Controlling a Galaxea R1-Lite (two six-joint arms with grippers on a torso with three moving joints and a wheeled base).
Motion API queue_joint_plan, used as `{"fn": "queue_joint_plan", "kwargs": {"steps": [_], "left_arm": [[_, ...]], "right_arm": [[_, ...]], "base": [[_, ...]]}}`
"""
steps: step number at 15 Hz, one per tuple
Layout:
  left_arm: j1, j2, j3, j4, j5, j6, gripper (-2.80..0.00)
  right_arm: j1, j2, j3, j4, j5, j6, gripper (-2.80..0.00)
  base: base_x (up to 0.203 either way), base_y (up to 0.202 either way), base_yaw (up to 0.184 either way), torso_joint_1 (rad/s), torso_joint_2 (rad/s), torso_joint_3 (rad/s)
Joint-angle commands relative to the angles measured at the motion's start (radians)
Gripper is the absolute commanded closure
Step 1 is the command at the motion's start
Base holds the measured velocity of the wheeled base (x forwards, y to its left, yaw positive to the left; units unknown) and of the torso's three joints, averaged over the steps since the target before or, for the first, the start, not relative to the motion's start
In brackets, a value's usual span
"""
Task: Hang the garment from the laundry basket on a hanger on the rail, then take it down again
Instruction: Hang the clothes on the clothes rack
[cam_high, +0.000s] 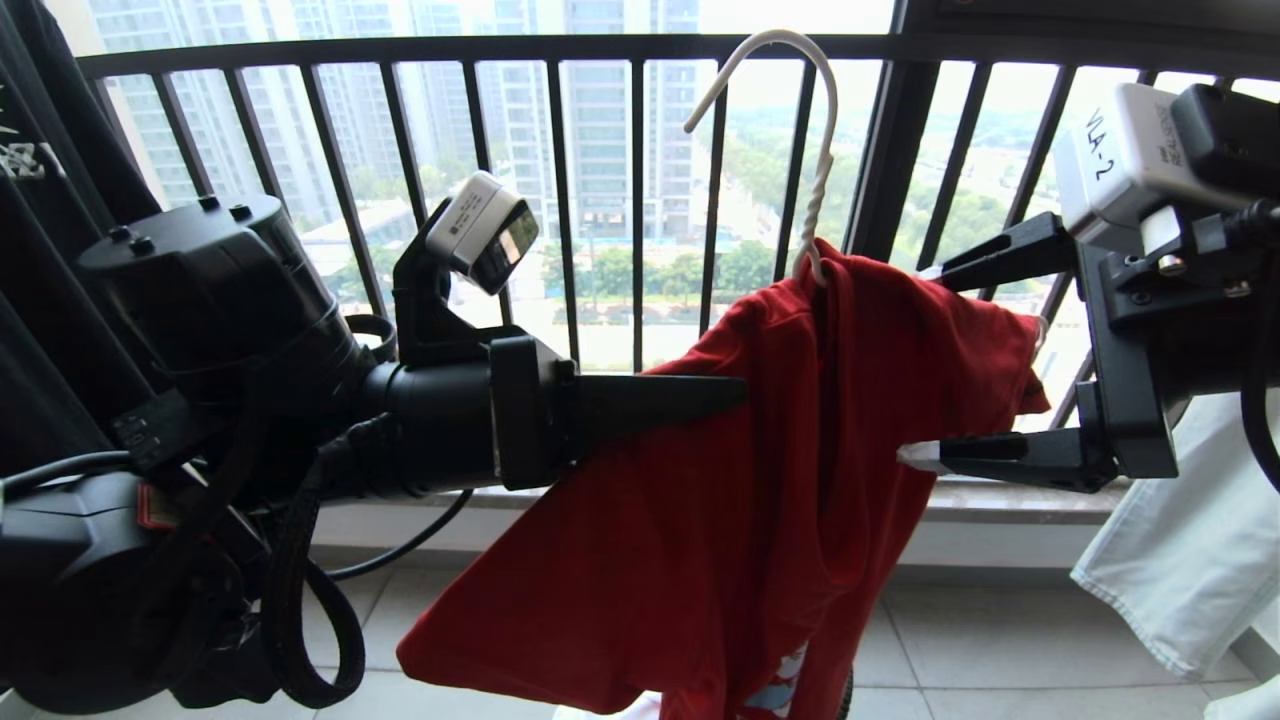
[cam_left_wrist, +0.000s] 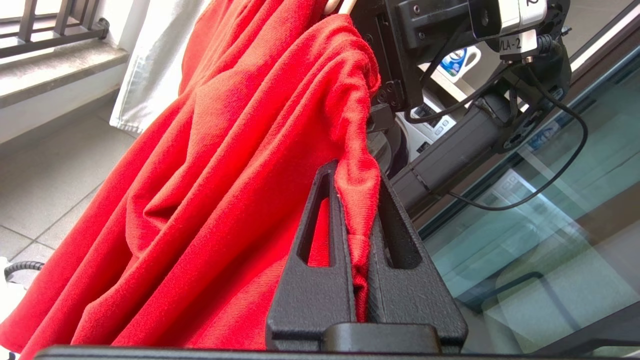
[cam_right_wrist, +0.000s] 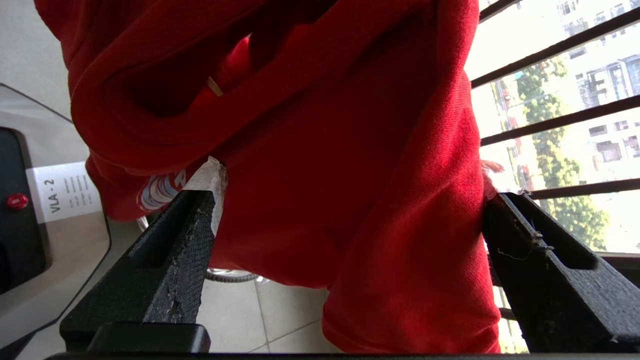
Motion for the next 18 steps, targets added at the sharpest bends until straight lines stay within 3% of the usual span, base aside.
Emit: {"fn": "queue_joint_plan", "kwargs": {"steps": [1,3,4,12,18], "left_arm": [[0.001,-0.01,0.009,-0.009,-0.004,-0.002,0.0],[0.005,-0.019,0.012,-0.01,-0.004,0.0,0.0],[0.007,-0.019,0.012,-0.011,-0.004,0.004,0.0],[0.038,-0.021,0.01,-0.012,-0.003,0.046,0.0],[0.049,0.001,-0.002,-0.011,0.005,0.11,0.0]], "right_arm": [[0.005,0.027,-0.01,0.004,0.031,-0.005,-2.8],[0.006,0.039,-0.025,0.006,0.06,-0.005,-2.8],[0.014,0.039,-0.027,0.008,0.064,-0.007,0.0],[0.065,0.034,-0.04,0.092,0.068,-0.005,0.0],[0.085,0.03,-0.044,0.092,0.073,-0.004,0.0]], "base": [[0.0,0.0,0.0,0.0,0.0,0.0],[0.0,0.0,0.0,0.0,0.0,0.0],[0.0,0.0,0.0,0.0,0.0,0.0],[0.0,0.0,0.0,0.0,0.0,0.0],[0.0,0.0,0.0,0.0,0.0,0.0]]}}
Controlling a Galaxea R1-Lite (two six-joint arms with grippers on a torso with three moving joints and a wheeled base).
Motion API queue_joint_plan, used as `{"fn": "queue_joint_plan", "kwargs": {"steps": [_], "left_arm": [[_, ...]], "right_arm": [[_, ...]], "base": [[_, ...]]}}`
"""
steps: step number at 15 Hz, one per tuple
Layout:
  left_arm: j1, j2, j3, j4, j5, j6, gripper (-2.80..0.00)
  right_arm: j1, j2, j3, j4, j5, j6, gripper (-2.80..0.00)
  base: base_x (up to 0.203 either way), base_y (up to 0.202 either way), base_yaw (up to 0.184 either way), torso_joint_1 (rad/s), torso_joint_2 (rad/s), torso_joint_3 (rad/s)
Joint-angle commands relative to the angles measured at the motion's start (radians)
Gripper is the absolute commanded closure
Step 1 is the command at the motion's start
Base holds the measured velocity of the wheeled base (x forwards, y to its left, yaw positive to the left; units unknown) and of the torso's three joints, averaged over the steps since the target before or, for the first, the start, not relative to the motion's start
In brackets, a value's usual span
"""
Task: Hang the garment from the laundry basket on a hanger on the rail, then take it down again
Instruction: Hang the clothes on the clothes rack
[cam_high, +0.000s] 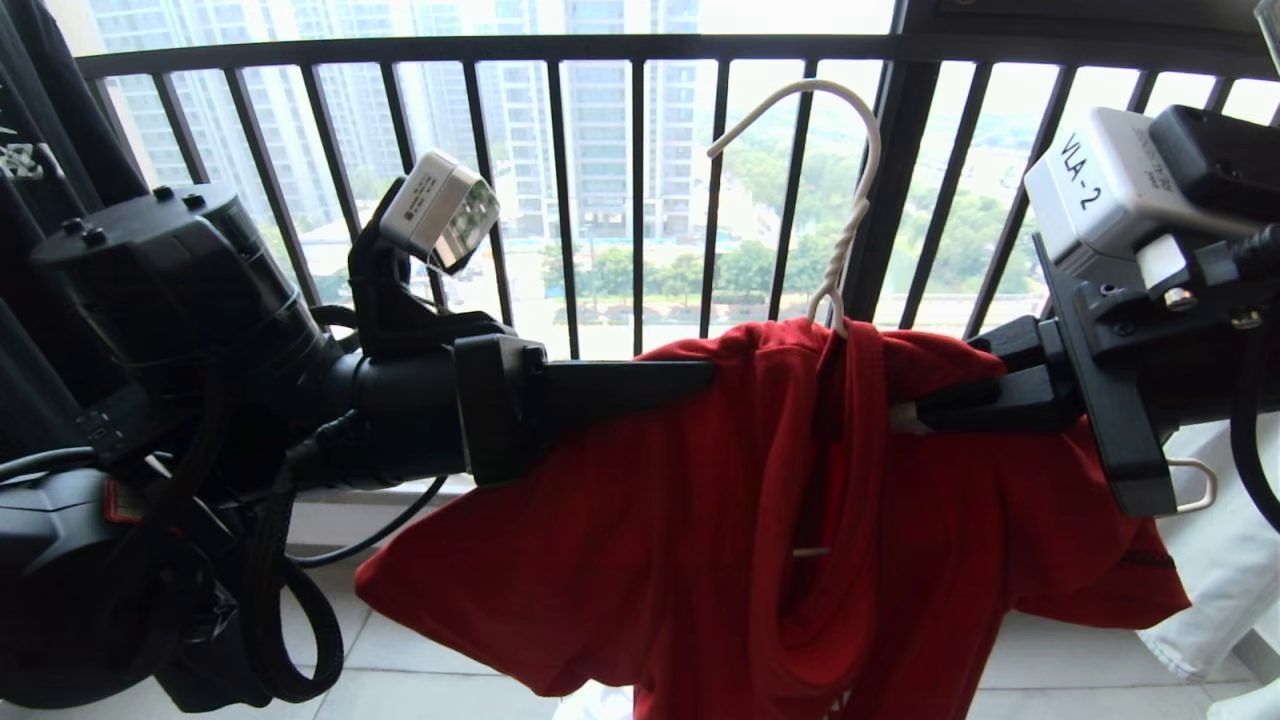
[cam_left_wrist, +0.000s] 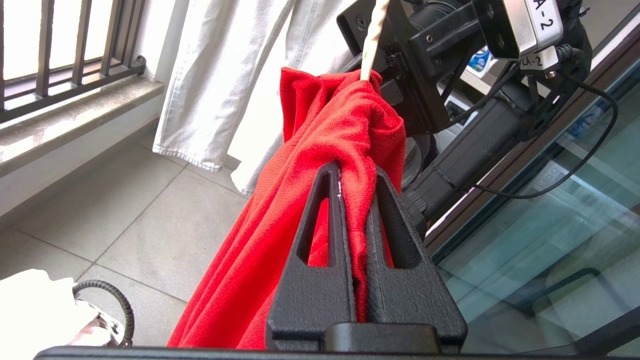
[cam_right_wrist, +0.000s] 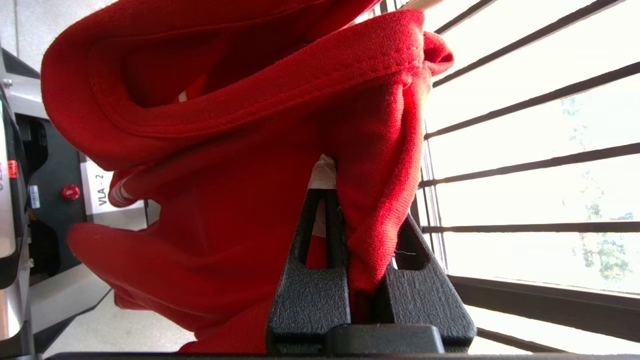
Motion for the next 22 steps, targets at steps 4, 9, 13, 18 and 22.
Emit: {"fn": "queue_joint_plan", "kwargs": {"steps": [4,9,13,18,22], "left_arm": [[0.021,0.048,-0.058,0.01,0.001,-0.003,0.0],[0.021,0.067,-0.059,0.0,0.011,0.006,-2.8],[0.021,0.063,-0.061,0.005,0.016,0.015,-2.8],[0.075,0.052,-0.077,0.003,0.016,0.017,-2.8],[0.139,0.063,-0.111,0.002,0.016,0.016,-2.8]], "right_arm": [[0.003,-0.008,0.0,0.002,0.005,-0.004,0.0],[0.003,-0.009,0.0,0.002,0.005,-0.001,0.0],[0.003,-0.009,0.0,0.002,0.005,-0.001,0.0],[0.002,-0.005,0.004,0.0,0.004,0.015,0.0],[0.0,-0.007,0.001,-0.004,-0.002,0.028,0.0]], "base": [[0.0,0.0,0.0,0.0,0.0,0.0],[0.0,0.0,0.0,0.0,0.0,0.0],[0.0,0.0,0.0,0.0,0.0,0.0],[0.0,0.0,0.0,0.0,0.0,0.0],[0.0,0.0,0.0,0.0,0.0,0.0]]}}
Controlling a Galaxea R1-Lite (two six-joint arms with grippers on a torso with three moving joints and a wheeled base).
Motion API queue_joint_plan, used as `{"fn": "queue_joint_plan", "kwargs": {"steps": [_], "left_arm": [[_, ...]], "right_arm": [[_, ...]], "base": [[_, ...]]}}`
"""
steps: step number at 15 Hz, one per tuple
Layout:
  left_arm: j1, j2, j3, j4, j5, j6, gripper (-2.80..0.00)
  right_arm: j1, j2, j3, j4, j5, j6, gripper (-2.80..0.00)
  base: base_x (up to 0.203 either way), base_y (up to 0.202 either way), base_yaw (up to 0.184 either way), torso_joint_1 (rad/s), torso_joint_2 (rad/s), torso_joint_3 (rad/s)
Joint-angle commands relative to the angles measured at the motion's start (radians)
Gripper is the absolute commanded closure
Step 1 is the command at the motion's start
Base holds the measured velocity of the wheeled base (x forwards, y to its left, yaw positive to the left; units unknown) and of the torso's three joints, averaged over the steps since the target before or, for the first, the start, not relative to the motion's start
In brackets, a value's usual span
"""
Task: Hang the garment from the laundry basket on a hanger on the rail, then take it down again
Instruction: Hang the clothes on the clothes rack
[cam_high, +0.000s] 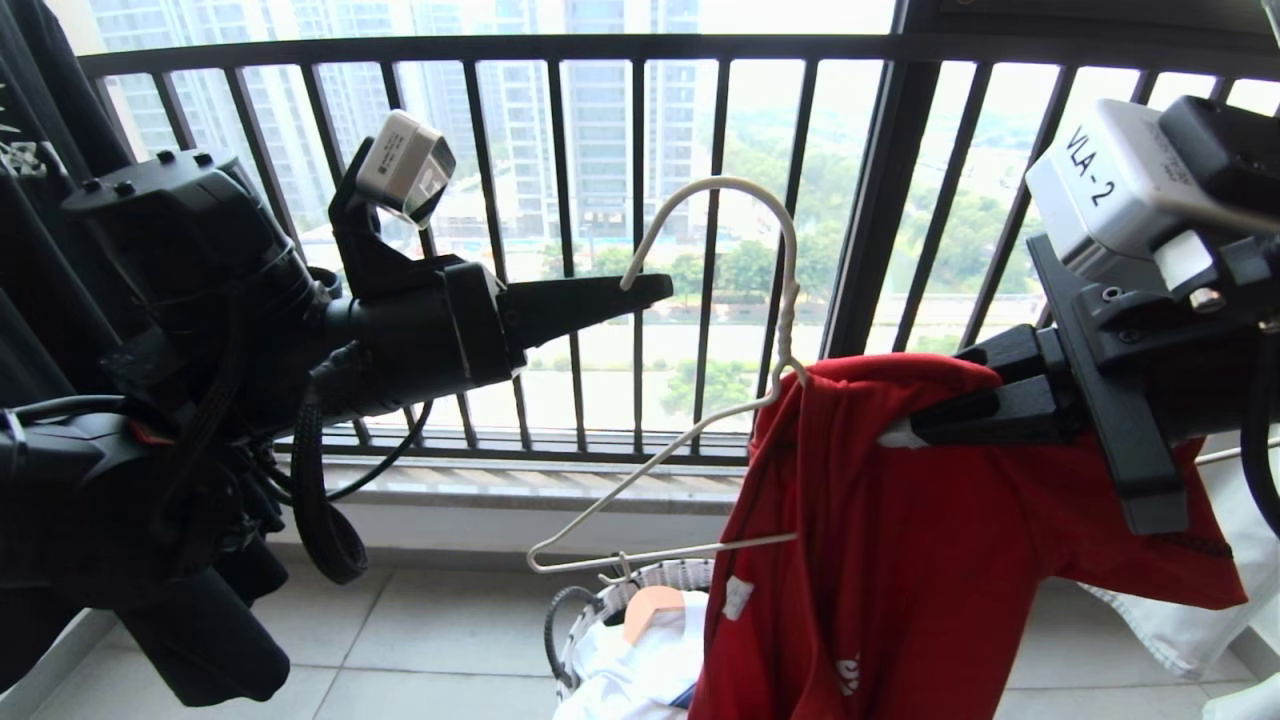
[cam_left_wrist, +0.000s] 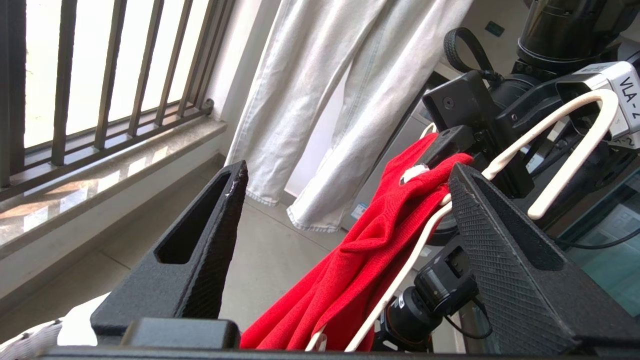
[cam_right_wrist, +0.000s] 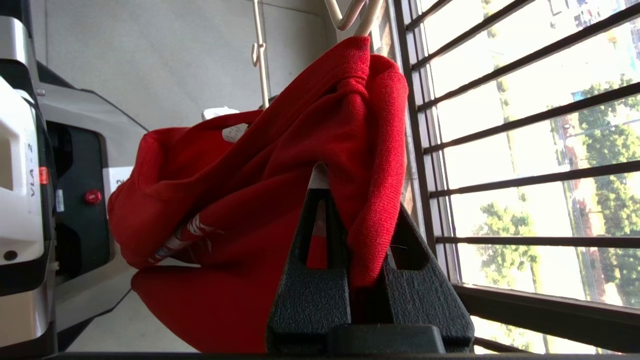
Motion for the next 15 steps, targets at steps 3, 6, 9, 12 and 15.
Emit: {"fn": "queue_joint_plan", "kwargs": {"steps": [3,6,9,12,15], "left_arm": [[0.052,0.019,-0.027,-0.005,-0.005,-0.004,-2.8],[0.065,0.031,-0.036,-0.005,-0.005,-0.005,-2.09],[0.075,0.051,-0.052,-0.006,0.002,-0.006,0.0],[0.097,0.065,-0.071,-0.003,0.004,-0.006,0.0],[0.121,0.051,-0.064,-0.002,0.003,-0.004,0.0]], "right_arm": [[-0.015,-0.001,-0.003,0.002,-0.001,-0.006,0.0],[-0.05,-0.008,-0.007,-0.024,0.002,-0.004,0.0],[-0.079,-0.011,-0.007,-0.039,0.004,-0.003,0.0],[-0.097,-0.011,-0.007,-0.053,0.005,-0.001,0.0],[-0.136,-0.011,-0.008,-0.089,0.005,-0.003,0.0]], "base": [[0.0,0.0,0.0,0.0,0.0,0.0],[0.0,0.0,0.0,0.0,0.0,0.0],[0.0,0.0,0.0,0.0,0.0,0.0],[0.0,0.0,0.0,0.0,0.0,0.0],[0.0,0.0,0.0,0.0,0.0,0.0]]}}
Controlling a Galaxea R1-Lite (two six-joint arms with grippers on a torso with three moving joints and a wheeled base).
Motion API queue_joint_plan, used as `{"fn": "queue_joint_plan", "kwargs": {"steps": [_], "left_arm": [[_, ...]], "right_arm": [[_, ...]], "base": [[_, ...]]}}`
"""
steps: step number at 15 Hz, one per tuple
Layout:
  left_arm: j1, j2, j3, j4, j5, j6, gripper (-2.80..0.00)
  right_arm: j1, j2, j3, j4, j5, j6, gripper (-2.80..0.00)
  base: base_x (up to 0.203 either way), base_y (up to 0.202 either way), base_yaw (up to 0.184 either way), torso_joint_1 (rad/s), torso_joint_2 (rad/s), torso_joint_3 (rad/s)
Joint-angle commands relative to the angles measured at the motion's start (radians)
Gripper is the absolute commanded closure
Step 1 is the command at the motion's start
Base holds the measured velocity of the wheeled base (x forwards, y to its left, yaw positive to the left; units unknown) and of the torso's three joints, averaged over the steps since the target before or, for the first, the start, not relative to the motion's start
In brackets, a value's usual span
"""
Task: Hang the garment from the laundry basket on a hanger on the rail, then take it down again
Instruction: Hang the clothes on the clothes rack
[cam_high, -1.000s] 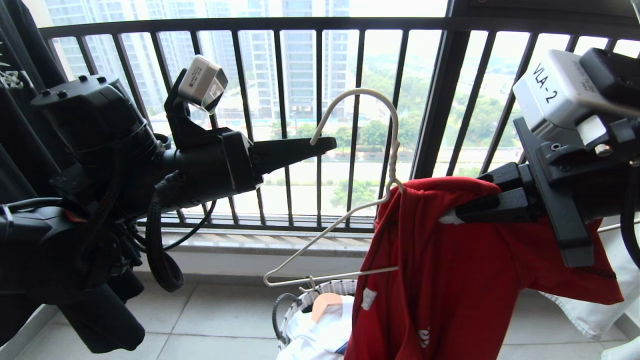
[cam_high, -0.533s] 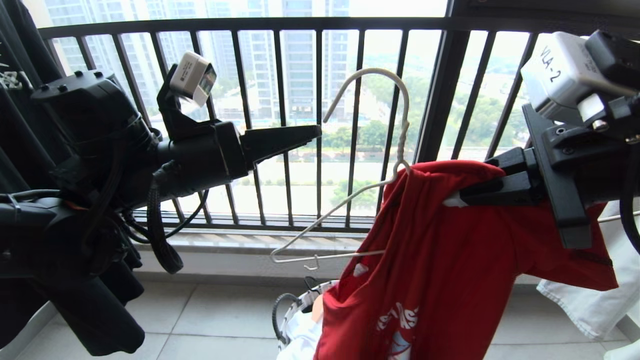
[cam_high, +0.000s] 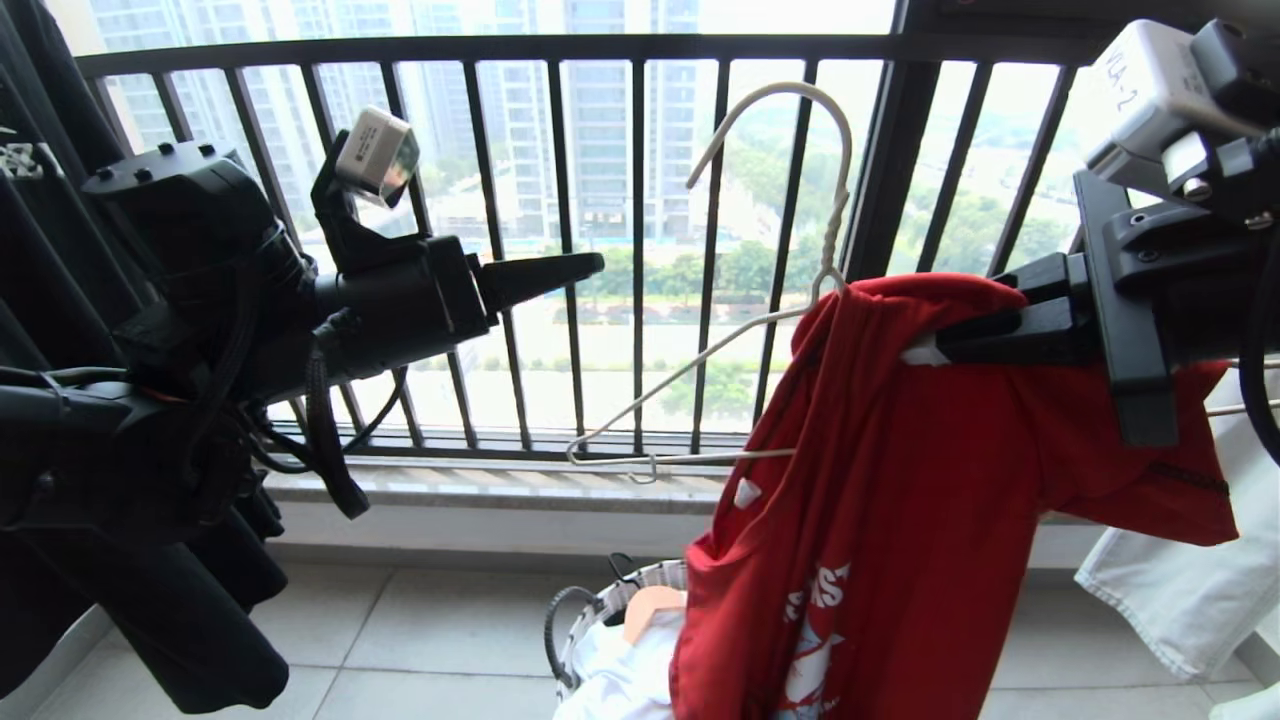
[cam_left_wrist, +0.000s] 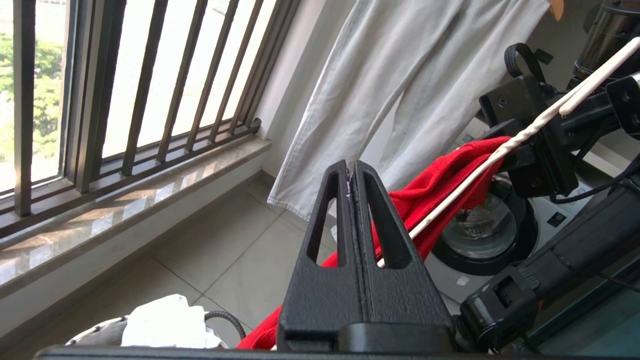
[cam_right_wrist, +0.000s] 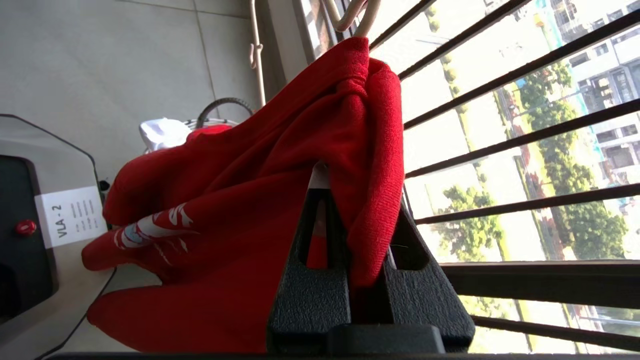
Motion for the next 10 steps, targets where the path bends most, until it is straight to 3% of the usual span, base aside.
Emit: {"fn": "queue_joint_plan", "kwargs": {"steps": [1,5,10], "left_arm": [[0.009,-0.005,0.005,-0.006,-0.005,-0.001,0.0],[0.02,0.008,-0.025,0.0,-0.007,-0.005,0.0],[0.044,-0.005,-0.03,0.0,-0.007,-0.005,0.0]], "right_arm": [[-0.032,0.0,-0.003,0.0,0.003,-0.003,0.0],[-0.043,-0.008,-0.025,-0.06,0.003,0.094,0.0],[-0.046,-0.008,-0.034,-0.082,-0.004,0.096,0.0]], "base": [[0.0,0.0,0.0,0.0,0.0,0.0],[0.0,0.0,0.0,0.0,0.0,0.0],[0.0,0.0,0.0,0.0,0.0,0.0]]}}
